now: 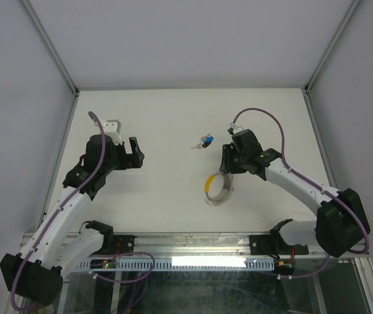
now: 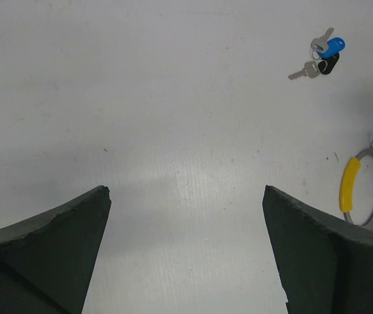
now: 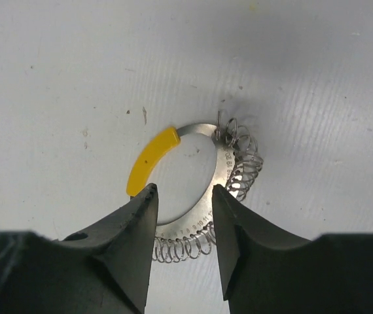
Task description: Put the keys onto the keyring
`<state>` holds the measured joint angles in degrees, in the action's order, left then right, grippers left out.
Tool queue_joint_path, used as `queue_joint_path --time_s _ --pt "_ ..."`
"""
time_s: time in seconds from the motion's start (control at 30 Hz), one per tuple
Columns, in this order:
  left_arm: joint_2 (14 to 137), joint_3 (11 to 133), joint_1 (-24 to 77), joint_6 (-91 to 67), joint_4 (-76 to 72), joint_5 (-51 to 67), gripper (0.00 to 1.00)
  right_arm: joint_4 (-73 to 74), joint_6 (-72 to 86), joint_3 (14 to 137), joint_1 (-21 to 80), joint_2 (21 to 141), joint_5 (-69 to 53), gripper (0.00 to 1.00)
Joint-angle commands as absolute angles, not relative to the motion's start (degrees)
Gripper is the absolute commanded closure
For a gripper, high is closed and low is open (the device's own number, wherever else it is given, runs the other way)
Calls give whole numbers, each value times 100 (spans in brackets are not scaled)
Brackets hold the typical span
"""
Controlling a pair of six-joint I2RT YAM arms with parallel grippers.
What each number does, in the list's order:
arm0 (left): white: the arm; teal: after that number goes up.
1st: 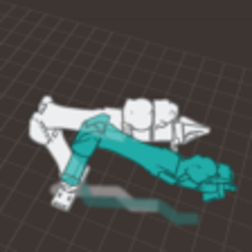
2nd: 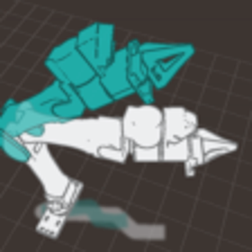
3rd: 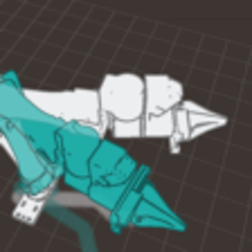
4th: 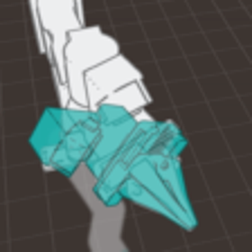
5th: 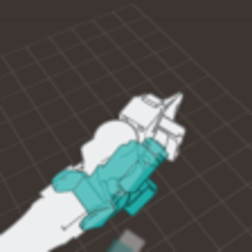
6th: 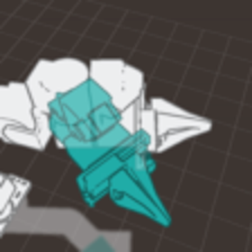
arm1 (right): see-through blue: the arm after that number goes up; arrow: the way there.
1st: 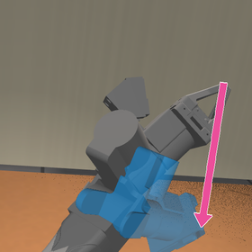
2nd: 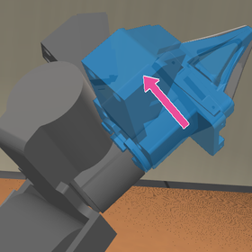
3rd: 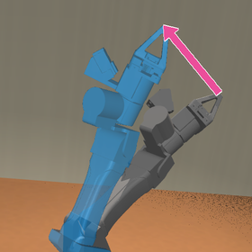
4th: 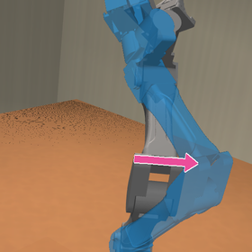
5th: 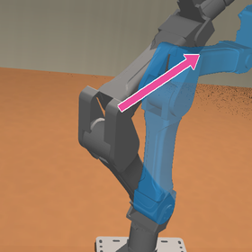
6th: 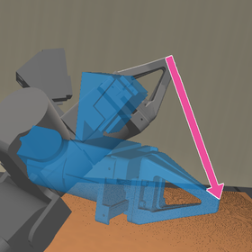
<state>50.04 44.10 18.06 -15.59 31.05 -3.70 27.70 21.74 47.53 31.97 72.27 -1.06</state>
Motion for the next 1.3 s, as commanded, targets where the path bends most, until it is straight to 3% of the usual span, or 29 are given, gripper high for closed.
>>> queue_joint_path --time_s 0.0,0.47,1.0,1.27 --pt "4798 4424 1872 -1448 2848 -166 1 2391 1801 5204 3174 7650 -251 60" --pt "4766 4412 1872 -1457 2848 -125 1 2430 1689 5842 3125 8854 124 63" --pt "4776 4403 1872 -1459 2848 -123 2 2332 1710 5830 3098 9344 -48 65" --pt "4795 4412 1874 -1458 2848 -122 2 2321 1732 5814 3095 9457 -88 71"
